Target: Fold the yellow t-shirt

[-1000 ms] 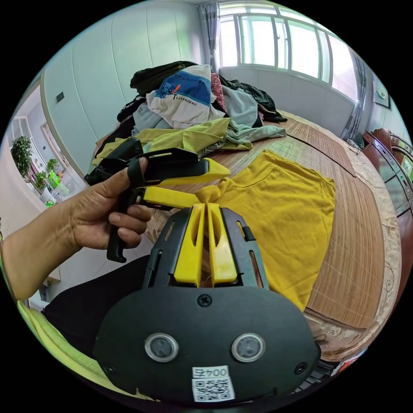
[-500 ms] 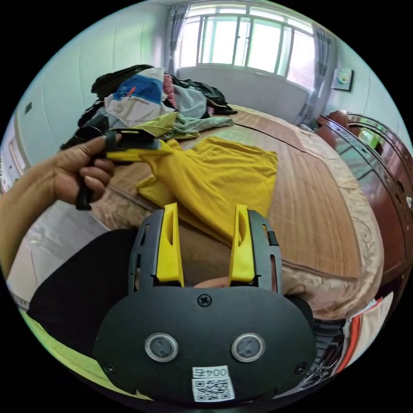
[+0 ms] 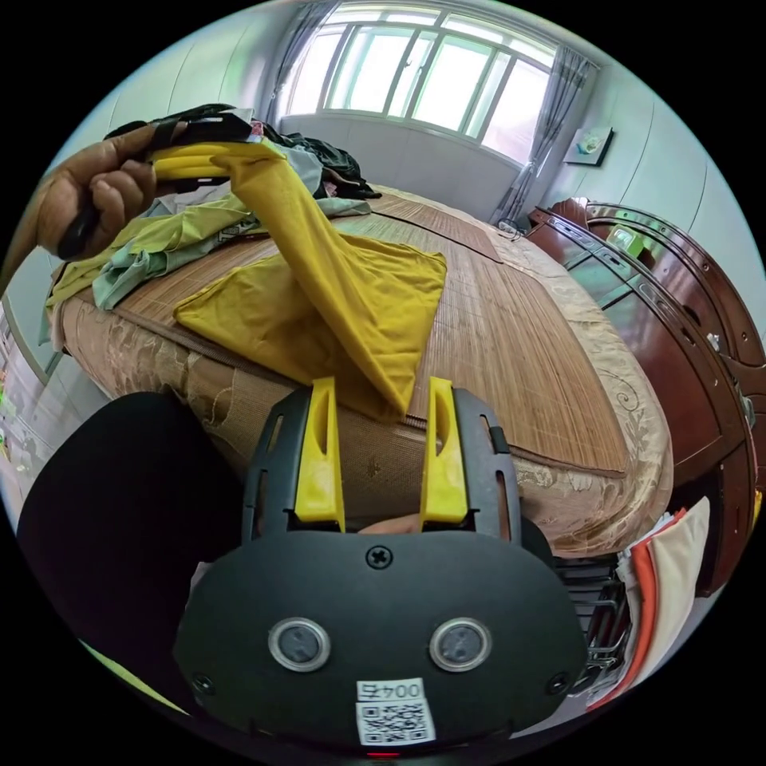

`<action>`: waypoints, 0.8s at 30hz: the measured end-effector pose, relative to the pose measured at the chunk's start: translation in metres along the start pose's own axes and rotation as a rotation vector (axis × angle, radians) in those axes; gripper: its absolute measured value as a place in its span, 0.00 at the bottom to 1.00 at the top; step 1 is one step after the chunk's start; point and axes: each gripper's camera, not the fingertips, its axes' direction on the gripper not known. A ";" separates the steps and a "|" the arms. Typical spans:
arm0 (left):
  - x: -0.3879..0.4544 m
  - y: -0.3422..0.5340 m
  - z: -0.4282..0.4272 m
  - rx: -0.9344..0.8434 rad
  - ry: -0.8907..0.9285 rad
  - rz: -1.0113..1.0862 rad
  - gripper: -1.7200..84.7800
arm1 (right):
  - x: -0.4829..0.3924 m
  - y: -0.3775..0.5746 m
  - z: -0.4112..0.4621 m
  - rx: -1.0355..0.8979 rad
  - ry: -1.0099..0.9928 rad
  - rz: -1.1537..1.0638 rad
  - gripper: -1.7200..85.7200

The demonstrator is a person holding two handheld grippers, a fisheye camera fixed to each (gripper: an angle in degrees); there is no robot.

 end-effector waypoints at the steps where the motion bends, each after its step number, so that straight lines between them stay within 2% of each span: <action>1: 0.001 -0.002 0.003 -0.005 -0.003 0.004 0.05 | 0.002 0.000 0.002 0.001 0.007 0.005 0.20; 15: -0.027 -0.009 0.008 -0.019 -0.074 0.029 0.05 | 0.042 0.002 0.037 -0.062 0.069 0.088 0.16; 24: -0.104 0.005 0.003 -0.072 -0.153 0.002 0.05 | 0.049 0.000 0.060 -0.073 0.056 0.071 0.14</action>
